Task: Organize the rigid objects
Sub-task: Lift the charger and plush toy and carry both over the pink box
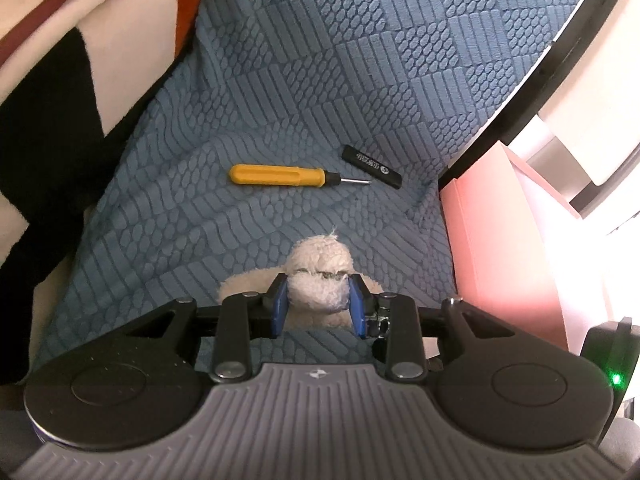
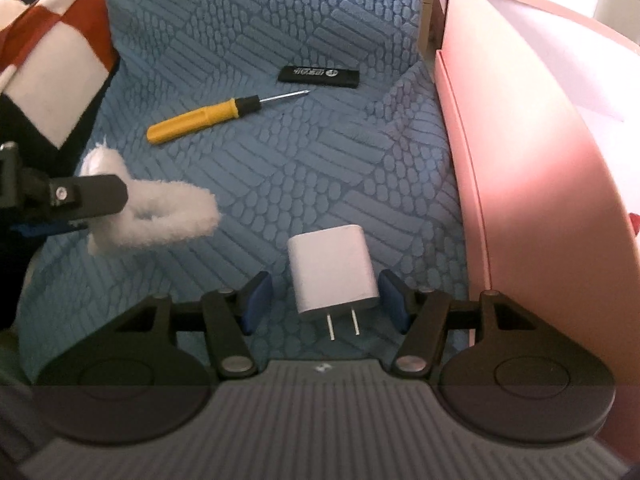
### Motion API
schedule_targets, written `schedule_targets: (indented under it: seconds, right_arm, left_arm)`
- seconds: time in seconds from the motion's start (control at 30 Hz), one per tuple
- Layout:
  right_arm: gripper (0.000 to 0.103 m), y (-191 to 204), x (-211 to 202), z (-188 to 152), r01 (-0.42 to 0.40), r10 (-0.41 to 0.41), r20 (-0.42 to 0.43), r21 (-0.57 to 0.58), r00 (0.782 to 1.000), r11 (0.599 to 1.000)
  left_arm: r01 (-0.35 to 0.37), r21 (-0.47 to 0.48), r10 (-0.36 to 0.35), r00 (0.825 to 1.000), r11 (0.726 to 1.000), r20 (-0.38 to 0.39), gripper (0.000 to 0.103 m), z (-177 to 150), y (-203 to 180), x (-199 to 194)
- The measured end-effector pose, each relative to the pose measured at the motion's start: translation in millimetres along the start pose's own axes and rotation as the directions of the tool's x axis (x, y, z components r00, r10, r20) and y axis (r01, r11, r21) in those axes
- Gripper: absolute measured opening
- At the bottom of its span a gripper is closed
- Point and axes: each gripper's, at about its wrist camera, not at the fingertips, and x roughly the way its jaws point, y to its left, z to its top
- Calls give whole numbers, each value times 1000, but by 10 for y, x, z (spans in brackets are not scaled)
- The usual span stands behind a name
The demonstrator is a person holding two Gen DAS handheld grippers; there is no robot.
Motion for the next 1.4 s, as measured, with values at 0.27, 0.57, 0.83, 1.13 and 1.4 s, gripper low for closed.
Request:
schedule_targets:
  seconds: [0.27,0.57,0.83,1.13,1.4]
  right_arm:
    - [45,94,-38,-36,18,-18,6,-59,1000,998]
    - [45,81,-250,-32,-5,9,52,-70,999,998]
    - [45,26,-591,-35,-31,35,49,-70,998,997]
    - [45,55,-1312,3,-53,64,122,-92,990,994]
    - [45,158,-1791,-78,-81,101,172,-119,980,990]
  left_arm:
    - [4,10,-4,1000,1000,-4,36,-5,-23,0]
    - [-2,12,2,1000,1000,-28,36,-96,-27,-8]
    - [6,84,-5,1000,996,-13,36,-182,-148,-307]
    - [53,82,-56,998,995,30,36,-267,-301,-880]
    - [70,79,-76,995,994,66,36,-321,-385,-1268]
